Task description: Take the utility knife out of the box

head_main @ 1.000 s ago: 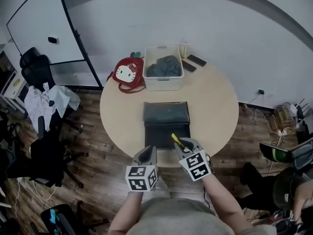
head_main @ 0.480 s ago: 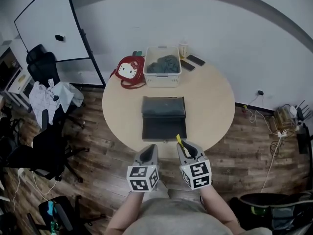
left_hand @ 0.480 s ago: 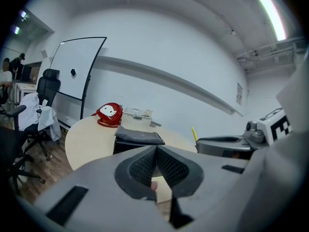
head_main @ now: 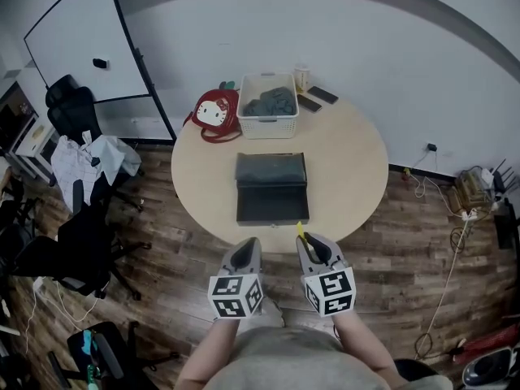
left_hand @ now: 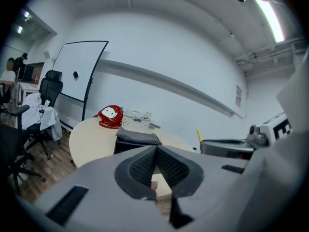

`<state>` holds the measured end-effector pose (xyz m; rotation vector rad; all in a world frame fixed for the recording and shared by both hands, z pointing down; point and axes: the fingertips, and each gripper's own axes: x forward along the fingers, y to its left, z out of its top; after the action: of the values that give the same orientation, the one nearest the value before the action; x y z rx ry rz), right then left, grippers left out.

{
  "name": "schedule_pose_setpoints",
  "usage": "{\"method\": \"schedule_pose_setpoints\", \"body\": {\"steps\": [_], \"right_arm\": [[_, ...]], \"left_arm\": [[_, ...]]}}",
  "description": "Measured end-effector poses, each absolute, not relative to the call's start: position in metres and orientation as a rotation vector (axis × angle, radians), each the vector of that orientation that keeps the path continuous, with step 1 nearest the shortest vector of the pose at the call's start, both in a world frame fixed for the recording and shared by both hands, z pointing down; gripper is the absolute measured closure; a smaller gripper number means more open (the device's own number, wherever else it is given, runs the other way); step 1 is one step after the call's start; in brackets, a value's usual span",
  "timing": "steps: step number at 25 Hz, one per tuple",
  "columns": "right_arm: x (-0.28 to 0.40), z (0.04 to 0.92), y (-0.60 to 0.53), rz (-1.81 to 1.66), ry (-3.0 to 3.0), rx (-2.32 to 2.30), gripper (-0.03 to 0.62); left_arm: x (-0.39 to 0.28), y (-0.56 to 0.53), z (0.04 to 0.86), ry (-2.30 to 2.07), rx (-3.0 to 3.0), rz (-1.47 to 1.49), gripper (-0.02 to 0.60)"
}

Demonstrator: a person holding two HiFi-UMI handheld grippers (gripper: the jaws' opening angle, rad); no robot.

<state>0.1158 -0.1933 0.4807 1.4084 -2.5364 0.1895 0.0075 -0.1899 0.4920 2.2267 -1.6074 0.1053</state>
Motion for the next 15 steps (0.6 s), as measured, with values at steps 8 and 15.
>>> {"method": "schedule_pose_setpoints", "body": {"steps": [8,15], "right_arm": [[0.1081,0.4746,-0.1877,0.16,-2.541,1.433,0.553],[0.1054,0.4699,-0.1856,0.14,-2.536,1.452,0.553]], "left_arm": [[0.003,-0.185,0.4887,-1.607,2.241,0.084,0.577],[-0.0025,-0.1843,0.4854,-1.616,2.243,0.067,0.577]]}}
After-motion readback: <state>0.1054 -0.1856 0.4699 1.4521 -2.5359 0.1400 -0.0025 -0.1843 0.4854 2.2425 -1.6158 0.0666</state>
